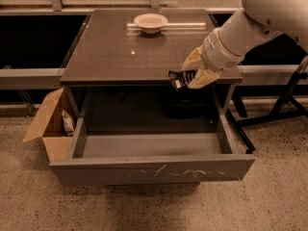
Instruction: Pick rxbar chocolate from top drawer and place on counter
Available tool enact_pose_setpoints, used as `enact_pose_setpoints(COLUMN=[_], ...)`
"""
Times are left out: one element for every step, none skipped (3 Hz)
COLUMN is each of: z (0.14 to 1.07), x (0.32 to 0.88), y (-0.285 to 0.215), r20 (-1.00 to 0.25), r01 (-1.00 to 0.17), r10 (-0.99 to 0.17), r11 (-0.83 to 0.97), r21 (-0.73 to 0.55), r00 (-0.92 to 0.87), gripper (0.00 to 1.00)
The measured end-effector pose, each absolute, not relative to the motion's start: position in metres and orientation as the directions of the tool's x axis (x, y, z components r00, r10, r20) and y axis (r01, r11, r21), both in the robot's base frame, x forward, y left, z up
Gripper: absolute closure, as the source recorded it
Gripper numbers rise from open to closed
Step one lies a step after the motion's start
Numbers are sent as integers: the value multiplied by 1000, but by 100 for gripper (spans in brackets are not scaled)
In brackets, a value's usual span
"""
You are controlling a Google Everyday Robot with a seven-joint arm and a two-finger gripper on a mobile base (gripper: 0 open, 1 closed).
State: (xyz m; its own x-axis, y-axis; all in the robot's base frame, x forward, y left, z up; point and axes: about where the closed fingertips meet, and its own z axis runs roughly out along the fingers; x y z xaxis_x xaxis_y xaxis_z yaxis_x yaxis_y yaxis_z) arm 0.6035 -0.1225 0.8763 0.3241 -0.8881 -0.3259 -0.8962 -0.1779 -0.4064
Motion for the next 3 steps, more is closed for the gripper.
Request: enact_pose_setpoints(z=[876, 884, 898], x=[604, 616, 637], y=[-122, -130, -147], r20=[-326, -335, -353], r01=[-896, -888, -877], r10=[-888, -889, -888], r11=[-178, -149, -105], r21=[-406, -435, -468], r00=[324, 313, 294], gripper=[100, 100, 100])
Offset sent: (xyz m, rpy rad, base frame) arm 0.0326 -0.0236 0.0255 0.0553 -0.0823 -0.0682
